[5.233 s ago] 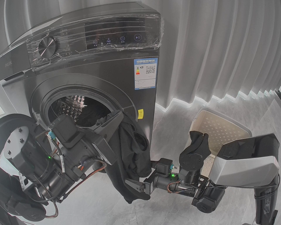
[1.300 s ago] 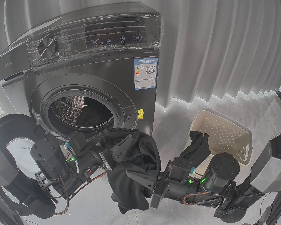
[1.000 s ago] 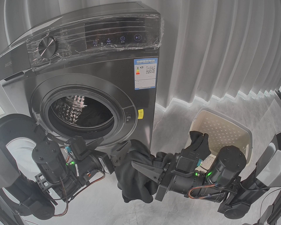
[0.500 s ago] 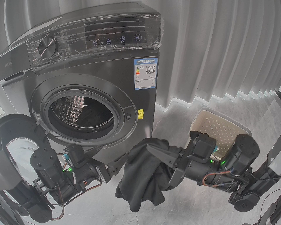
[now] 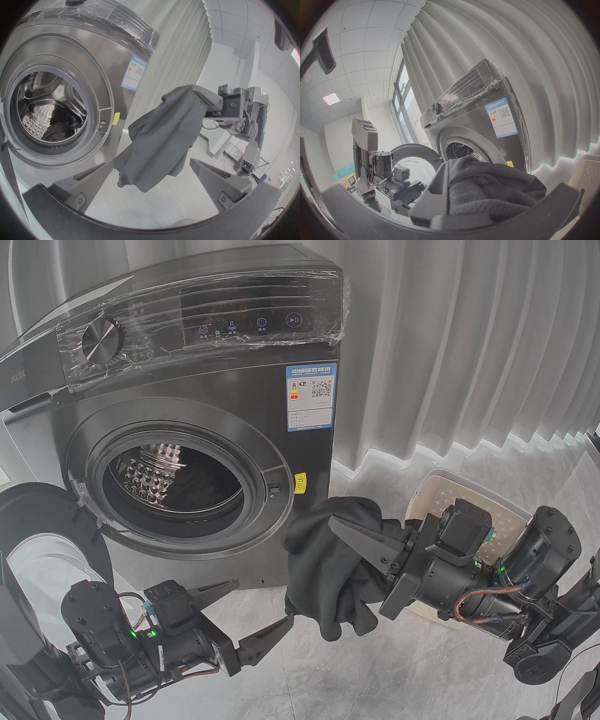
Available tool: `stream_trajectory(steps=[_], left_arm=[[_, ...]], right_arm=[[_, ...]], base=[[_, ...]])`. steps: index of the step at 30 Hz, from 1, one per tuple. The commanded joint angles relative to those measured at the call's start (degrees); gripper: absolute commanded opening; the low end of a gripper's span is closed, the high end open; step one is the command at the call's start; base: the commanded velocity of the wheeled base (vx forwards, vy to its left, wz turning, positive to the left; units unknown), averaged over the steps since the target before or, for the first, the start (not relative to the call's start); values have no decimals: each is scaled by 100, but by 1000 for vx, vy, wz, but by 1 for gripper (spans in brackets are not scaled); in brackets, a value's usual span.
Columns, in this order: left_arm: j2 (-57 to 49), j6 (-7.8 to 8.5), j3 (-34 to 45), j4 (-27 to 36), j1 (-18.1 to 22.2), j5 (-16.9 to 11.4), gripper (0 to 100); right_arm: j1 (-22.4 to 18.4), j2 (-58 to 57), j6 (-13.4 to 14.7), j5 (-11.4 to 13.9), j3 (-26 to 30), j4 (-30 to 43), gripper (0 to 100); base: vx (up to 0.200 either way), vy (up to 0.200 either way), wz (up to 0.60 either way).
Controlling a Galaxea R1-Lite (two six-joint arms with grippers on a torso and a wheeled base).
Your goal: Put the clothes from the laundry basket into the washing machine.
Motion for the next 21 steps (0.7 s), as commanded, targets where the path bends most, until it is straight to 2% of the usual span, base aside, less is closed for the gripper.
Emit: stream_trajectory(steps=[1, 5, 8, 14, 21], left_arm=[[112, 66, -49, -6, -251, 5, 100], [261, 242, -119, -6, -286, 31, 100], [472, 304, -146, -6, -313, 31, 100], [938, 313, -567, -6, -515, 40, 100], [1246, 295, -1165, -15, -568, -4, 100]], right_arm=[[70, 30, 57, -8, -53, -7, 0], [97, 47, 57, -26, -106, -7, 0], [114, 47, 65, -26, -150, -7, 0], [132, 65, 74, -34, -194, -7, 0], [149, 126, 92, -87, -247, -7, 0]], base=[[0, 0, 0], [0, 0, 0], [0, 0, 0], [0, 0, 0], [0, 0, 0]])
